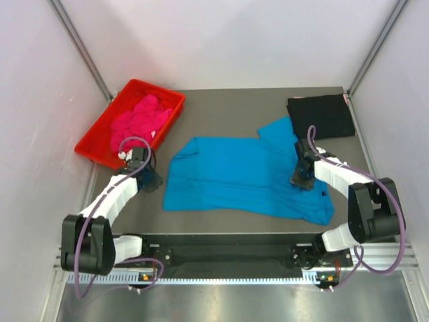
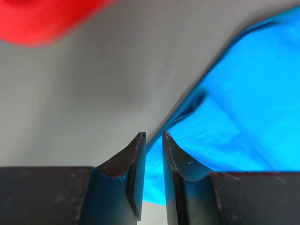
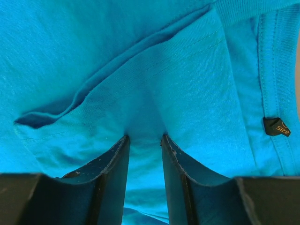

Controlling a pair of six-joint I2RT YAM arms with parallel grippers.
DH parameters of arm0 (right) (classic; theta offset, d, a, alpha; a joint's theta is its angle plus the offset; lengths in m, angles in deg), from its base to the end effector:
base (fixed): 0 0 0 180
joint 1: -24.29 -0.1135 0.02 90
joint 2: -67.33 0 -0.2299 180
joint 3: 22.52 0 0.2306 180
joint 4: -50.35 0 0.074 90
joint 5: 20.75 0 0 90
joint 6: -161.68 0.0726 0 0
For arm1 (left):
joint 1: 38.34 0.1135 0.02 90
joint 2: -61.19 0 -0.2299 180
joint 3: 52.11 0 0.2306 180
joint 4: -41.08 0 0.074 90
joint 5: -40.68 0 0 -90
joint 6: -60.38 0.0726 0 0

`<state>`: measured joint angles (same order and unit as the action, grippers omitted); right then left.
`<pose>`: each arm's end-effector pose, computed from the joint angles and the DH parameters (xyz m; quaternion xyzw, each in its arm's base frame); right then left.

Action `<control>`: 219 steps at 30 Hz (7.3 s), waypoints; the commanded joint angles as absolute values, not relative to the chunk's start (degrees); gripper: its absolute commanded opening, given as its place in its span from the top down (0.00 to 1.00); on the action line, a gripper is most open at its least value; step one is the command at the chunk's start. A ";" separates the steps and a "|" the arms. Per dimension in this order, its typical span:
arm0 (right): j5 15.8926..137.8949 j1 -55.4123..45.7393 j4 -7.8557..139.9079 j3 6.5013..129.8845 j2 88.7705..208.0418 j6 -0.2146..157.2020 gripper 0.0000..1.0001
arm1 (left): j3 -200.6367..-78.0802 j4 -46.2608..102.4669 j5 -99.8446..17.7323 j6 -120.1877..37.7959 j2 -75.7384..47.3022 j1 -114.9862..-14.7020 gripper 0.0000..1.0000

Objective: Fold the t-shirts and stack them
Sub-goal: Fold the tshirt

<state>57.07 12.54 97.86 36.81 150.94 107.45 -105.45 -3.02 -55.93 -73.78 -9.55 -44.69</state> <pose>0.2478 0.0359 0.1094 0.2207 0.9568 -0.0325 0.1862 0.2334 -0.0176 0.1332 -0.3269 0.9108 -0.0543 0.2461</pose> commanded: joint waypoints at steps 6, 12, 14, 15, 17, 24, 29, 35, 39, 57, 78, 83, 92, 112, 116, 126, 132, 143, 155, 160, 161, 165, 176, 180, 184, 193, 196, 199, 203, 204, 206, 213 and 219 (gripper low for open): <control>56.33 12.95 96.19 32.11 146.79 107.54 0.65 | -113.50 -3.73 -45.40 -61.44 -3.24 -44.50 0.73; 60.45 12.87 99.35 40.71 142.04 103.15 0.59 | -122.02 0.24 -36.94 -53.36 -9.72 -44.76 0.61; 62.57 12.78 99.36 44.74 141.68 101.57 0.58 | -125.79 0.25 -35.70 -48.72 -15.06 -45.46 0.62; 62.75 12.78 99.44 45.81 141.68 101.39 0.57 | -127.12 0.16 -34.91 -47.21 -16.75 -45.81 0.63; 64.41 12.69 98.13 48.53 142.12 100.25 0.56 | -131.07 -0.89 -34.55 -43.79 -21.24 -48.17 0.63; 66.26 12.78 94.96 60.74 150.19 96.73 0.49 | -141.80 0.07 -43.94 -35.43 -33.10 -57.06 0.58; 66.79 12.78 95.84 66.56 154.77 96.46 0.48 | -147.16 -1.42 -48.26 -32.43 -41.55 -60.32 0.54; 66.35 12.95 94.61 65.42 156.01 96.64 0.47 | -151.21 -1.16 -52.12 -32.78 -49.02 -61.37 0.51; 66.35 13.21 93.91 65.16 156.80 96.64 0.46 | -154.11 -1.95 -54.06 -32.43 -52.80 -61.81 0.51; 67.67 14.27 91.54 71.74 164.26 97.08 0.43 | -156.57 -5.99 -62.67 -31.11 -53.25 -61.72 1.00; 56.88 14.36 88.89 96.69 194.57 101.89 0.44 | -155.35 -5.29 -69.62 -38.84 -47.19 -58.65 1.00; 50.89 14.80 91.62 98.82 197.40 109.10 0.45 | -153.51 -3.54 -69.18 -38.49 -45.78 -58.47 1.00; 44.29 15.50 95.93 104.52 199.95 117.11 0.45 | -151.13 -0.02 -68.30 -39.37 -44.81 -58.30 1.00; 45.34 16.20 106.56 119.91 212.96 121.95 0.71 | -149.01 2.09 -68.83 -40.07 -44.46 -57.86 1.00; 46.49 16.20 104.72 116.50 210.94 121.95 0.91 | -149.45 2.18 -68.65 -41.04 -44.54 -57.24 1.00; 53.25 16.29 92.24 104.54 196.27 117.03 1.00 | -150.77 0.95 -68.39 -41.13 -44.02 -56.01 1.00; 52.38 16.29 90.23 94.44 186.69 117.64 1.00 | -150.16 0.68 -69.09 -41.13 -43.23 -55.92 1.00; 58.35 15.85 81.25 75.19 174.38 121.51 1.00 | -149.19 0.95 -68.92 -41.31 -42.00 -55.92 1.00; 63.72 14.36 75.28 64.28 167.88 124.85 1.00 | -147.70 1.56 -68.56 -41.75 -42.35 -55.92 1.00; 63.45 14.36 75.27 61.21 164.89 124.94 1.00 | -147.61 1.83 -68.57 -41.75 -42.35 -55.92 1.00; 63.28 14.36 75.27 60.85 164.36 124.94 1.00 | -147.44 1.92 -68.57 -41.66 -42.35 -55.92 1.00; 61.00 14.27 77.02 59.97 161.20 124.42 1.00 | -147.61 2.18 -68.30 -40.87 -42.61 -55.92 1.00; 55.02 16.73 82.56 61.11 155.48 119.94 1.00 | -149.81 -0.81 -70.66 -35.95 -42.96 -55.84 1.00; 53.35 18.31 84.76 59.80 153.03 118.35 1.00 | -147.97 0.42 -72.87 -34.71 -41.74 -55.84 1.00; 52.90 21.29 84.94 55.94 149.51 116.86 1.00 | -146.21 2.00 -74.01 -35.77 -40.07 -55.83 1.00; 54.05 23.50 87.75 52.07 142.04 112.73 1.00 | -143.66 3.32 -73.40 -33.75 -37.25 -55.92 1.00; 54.22 23.67 88.37 49.43 139.58 111.85 1.00 | -141.81 3.94 -73.58 -32.87 -35.41 -55.92 1.00; 54.05 23.85 89.24 46.97 136.85 110.01 1.00 | -138.74 5.08 -73.57 -31.03 -32.51 -55.92 1.00; 54.66 25.87 90.13 44.51 133.16 108.16 1.00 | -135.84 5.52 -73.22 -28.21 -30.05 -56.01 1.00; 54.92 25.96 90.74 43.81 131.59 107.81 1.00 | -135.22 5.78 -72.88 -28.12 -29.61 -56.01 1.00; 56.15 25.96 91.18 42.92 129.91 107.10 1.00 | -133.64 5.79 -70.95 -27.60 -28.38 -56.01 1.00; 57.56 25.96 94.96 36.78 123.14 106.13 1.00 | -131.70 3.68 -69.19 -27.16 -28.02 -56.45 1.00; 58.26 25.96 98.47 33.35 119.36 105.34 1.00 | -132.58 -1.68 -68.21 -27.50 -28.37 -58.03 1.00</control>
